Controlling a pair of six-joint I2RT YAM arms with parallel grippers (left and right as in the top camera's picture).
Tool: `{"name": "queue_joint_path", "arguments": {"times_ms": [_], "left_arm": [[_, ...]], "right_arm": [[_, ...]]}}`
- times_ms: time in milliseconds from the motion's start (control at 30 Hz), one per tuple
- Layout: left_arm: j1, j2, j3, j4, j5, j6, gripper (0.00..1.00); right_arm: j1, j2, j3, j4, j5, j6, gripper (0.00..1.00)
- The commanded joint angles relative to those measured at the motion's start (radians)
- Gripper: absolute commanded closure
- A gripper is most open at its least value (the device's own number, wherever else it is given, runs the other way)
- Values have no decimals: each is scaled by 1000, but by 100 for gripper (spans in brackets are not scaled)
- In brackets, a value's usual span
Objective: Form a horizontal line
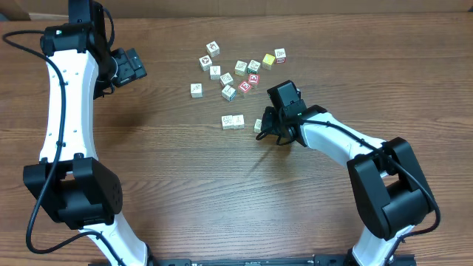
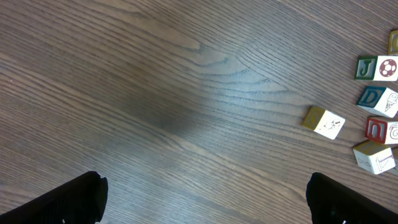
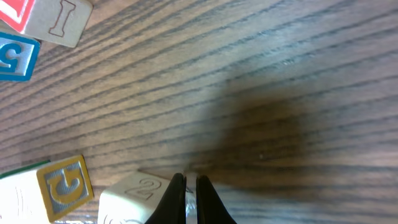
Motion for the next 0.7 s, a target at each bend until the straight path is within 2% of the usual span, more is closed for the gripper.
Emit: {"name": "queue_joint_path", "arguments": {"times_ms": [0,133,333,667], "left_arm": [[-11,-5,6,1,5,-7,0],[-11,-5,6,2,5,-7,0],[-11,-5,6,2,5,-7,0],[-11,-5,6,2,5,-7,0]], "right_arm": [[0,37,0,18,-15,22,96],[0,55,0,35,-17,43,96],[0,57,0,34,-22,151,95],[0,57,0,-5,-109,153,91]]}}
